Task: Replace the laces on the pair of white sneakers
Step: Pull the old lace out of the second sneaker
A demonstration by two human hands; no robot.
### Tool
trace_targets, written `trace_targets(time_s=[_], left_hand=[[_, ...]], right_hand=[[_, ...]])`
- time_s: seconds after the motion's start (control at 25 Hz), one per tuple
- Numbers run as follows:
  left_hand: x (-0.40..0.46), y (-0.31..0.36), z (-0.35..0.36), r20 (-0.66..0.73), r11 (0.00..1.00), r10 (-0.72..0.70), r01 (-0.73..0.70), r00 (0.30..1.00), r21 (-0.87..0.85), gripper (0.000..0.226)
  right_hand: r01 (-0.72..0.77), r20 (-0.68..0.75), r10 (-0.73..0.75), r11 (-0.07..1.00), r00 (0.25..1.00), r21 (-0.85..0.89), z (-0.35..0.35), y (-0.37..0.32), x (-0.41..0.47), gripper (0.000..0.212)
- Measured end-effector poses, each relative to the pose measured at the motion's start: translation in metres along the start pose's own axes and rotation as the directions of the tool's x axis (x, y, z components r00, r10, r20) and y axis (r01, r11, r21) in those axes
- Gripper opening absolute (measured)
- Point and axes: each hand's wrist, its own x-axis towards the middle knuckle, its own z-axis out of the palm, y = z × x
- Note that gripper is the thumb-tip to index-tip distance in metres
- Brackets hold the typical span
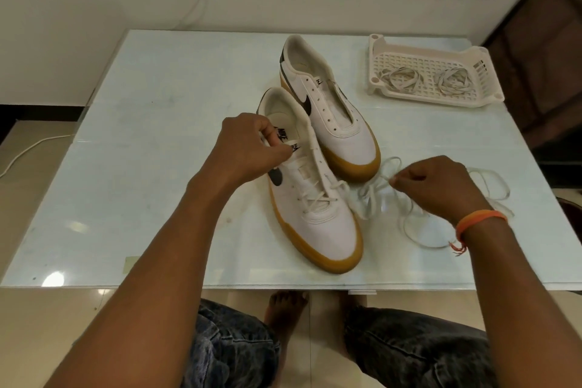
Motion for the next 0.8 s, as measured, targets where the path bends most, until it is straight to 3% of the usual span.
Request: trace_targets(time_s=[0.12,0.24,0.32,0.48,0.52,0.6,0.68,0.8], left_hand=[[0.0,-0.001,-0.005,0.004,0.998,-0.016,0.016,1.0,0.056,0.007],[-0.002,0.005,-0.002,0.06,0.986,0.04,-0.049,0.997,0.157,0.007],[-0.004,0.009,0.004,0.13,0.943,0.1,-0.135,0.986,0.303,0.018],[-0.017,0.022,0.011,0.18,0.736,0.197,-0.267,0.964,0.622,0.027],[-0.018,0.022,0.011,0.244,0.72,0.177,-0.294,0.954,0.629,0.027],[-0.02,0.022,0.009,0.353,0.778,0.083,-0.282,0.932,0.562,0.022],[-0.019,0.019,0.007,0.372,0.814,0.068,-0.267,0.926,0.516,0.017],[-0.019,0.017,0.01,0.362,0.8,0.082,-0.278,0.929,0.532,0.028]], right_hand=[[0.288,-0.148,-0.279,0.957,0.949,0.037,0.01,-0.021,-0.007,0.012],[0.457,-0.011,-0.462,0.874,0.887,0.166,0.029,-0.039,-0.016,0.009],[0.437,0.154,-0.46,0.884,0.874,0.165,0.041,-0.046,-0.022,0.009],[0.459,0.267,-0.485,0.875,0.833,0.157,0.047,-0.052,-0.025,0.016],[0.469,0.319,-0.506,0.862,0.801,0.191,0.047,-0.053,-0.024,0.014],[0.45,0.439,-0.503,0.864,0.744,0.227,0.044,-0.051,-0.021,0.013],[0.405,0.559,-0.447,0.891,0.698,0.207,0.034,-0.045,-0.021,0.007],[0.279,0.722,-0.348,0.935,0.598,0.219,0.017,-0.039,-0.025,0.03]])
